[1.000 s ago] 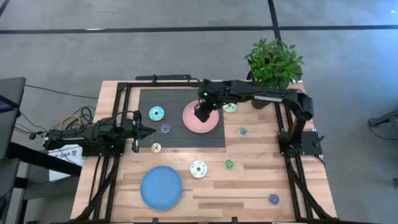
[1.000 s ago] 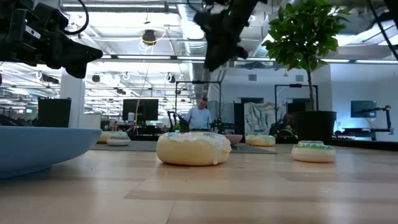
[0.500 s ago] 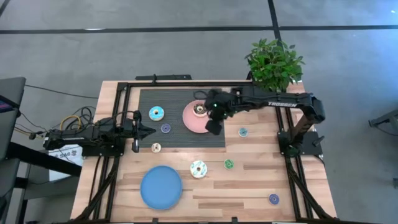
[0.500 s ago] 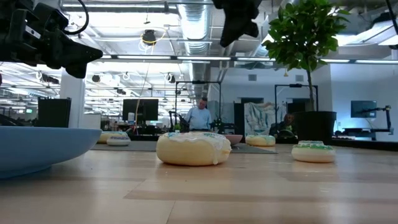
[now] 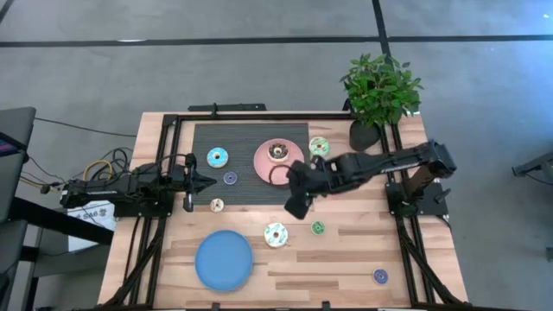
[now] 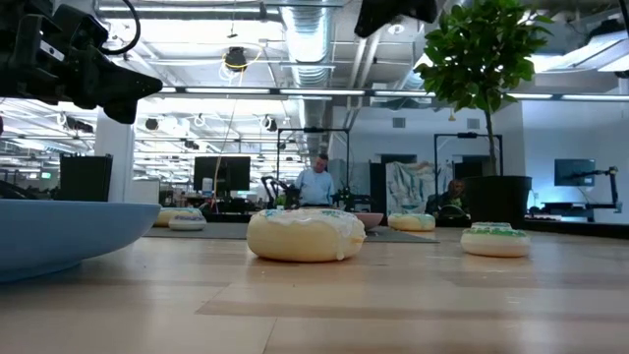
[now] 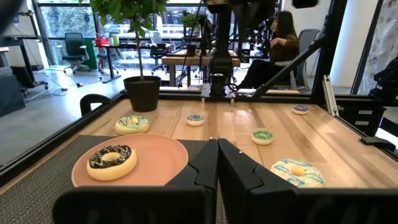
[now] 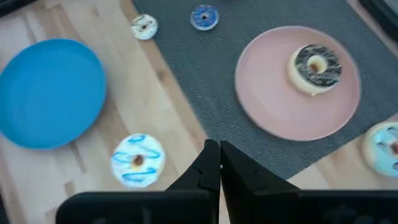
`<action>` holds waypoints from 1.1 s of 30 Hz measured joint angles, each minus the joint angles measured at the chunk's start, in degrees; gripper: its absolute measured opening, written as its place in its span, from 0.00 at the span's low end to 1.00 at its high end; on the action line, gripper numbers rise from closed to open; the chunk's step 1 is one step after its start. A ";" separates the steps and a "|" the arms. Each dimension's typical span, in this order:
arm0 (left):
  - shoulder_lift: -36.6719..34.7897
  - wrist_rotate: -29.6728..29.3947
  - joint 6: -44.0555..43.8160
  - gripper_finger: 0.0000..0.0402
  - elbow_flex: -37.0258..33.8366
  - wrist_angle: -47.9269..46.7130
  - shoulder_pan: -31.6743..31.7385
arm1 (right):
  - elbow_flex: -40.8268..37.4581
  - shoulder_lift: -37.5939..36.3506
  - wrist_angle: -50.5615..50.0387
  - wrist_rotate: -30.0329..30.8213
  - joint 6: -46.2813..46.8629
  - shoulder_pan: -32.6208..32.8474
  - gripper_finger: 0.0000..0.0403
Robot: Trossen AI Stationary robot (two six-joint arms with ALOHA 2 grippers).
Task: Pick & Place donuts
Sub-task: Put the small white donut on the blue plate
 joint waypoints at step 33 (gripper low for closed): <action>38.65 -12.98 -9.89 0.00 21.42 -3.65 -4.39 | -50.30 -27.04 28.84 2.89 0.91 5.01 0.00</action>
